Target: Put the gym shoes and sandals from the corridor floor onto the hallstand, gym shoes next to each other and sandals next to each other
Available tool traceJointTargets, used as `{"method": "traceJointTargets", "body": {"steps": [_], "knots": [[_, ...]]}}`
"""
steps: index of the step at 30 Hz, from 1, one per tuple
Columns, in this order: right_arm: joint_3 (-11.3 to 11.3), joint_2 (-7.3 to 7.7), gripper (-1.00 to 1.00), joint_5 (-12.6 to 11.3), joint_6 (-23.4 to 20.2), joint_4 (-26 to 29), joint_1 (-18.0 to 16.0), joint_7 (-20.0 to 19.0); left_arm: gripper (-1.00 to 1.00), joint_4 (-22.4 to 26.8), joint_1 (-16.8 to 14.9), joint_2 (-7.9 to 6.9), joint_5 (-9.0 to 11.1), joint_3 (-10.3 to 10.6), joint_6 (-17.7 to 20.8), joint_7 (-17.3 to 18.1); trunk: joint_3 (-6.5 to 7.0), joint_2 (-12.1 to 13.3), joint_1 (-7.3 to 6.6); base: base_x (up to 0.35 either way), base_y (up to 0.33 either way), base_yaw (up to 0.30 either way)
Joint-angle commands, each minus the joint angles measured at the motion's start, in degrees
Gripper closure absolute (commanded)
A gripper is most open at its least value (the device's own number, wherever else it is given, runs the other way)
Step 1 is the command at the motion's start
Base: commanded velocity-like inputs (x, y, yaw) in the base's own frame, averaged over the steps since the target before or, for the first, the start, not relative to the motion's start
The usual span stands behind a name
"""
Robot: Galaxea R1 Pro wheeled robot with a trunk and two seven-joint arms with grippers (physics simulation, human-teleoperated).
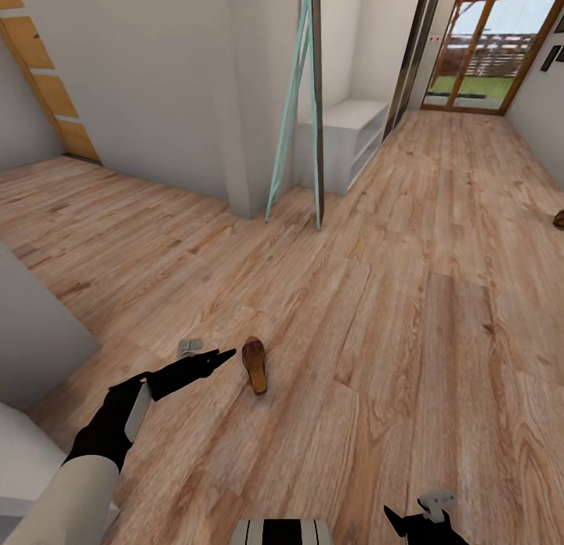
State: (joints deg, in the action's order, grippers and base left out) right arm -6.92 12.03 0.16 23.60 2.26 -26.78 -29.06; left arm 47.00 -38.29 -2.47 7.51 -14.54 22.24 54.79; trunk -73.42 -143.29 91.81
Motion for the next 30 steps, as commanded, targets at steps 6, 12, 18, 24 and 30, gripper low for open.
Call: {"method": "traceJointTargets", "body": {"steps": [6, 12, 18, 24, 30], "knots": [[-0.46, 0.00, -1.00, 0.01, 0.08, -0.04, -0.03, -0.36, -1.00, 0.02, -0.03, 0.03, 0.32, -0.05, 0.52, 0.14, -0.04, -0.02, -0.01, 0.013, 0.002, 0.000], [-0.50, -0.37, -1.00, -0.08, 0.12, 0.31, -0.03, 0.66, -1.00, 0.01, -0.07, 0.02, 0.32, -0.05, 0.52, 0.14, -0.04, -0.02, -0.01, 0.003, 0.001, 0.000], [-0.51, -4.36, -1.00, -0.03, -0.12, 6.95, -0.03, 7.36, -1.00, 0.02, -0.20, 0.07, 0.32, -0.02, 0.52, 0.14, -0.04, -0.02, -0.01, 0.000, 0.000, 0.000], [2.37, -13.51, -1.00, 3.13, -3.75, 19.31, -0.03, 21.72, -1.00, 0.02, -1.07, 0.05, 0.32, -0.01, 0.63, 0.07, -0.04, -0.02, -0.01, 0.000, 0.000, 0.000], [10.85, -22.02, -1.00, 12.09, -20.26, 34.17, -0.03, 38.83, -1.00, 0.02, -1.56, 0.00, 0.32, 0.03, 0.77, 0.07, -0.04, -0.02, -0.01, 0.000, 0.000, 0.000]]}}
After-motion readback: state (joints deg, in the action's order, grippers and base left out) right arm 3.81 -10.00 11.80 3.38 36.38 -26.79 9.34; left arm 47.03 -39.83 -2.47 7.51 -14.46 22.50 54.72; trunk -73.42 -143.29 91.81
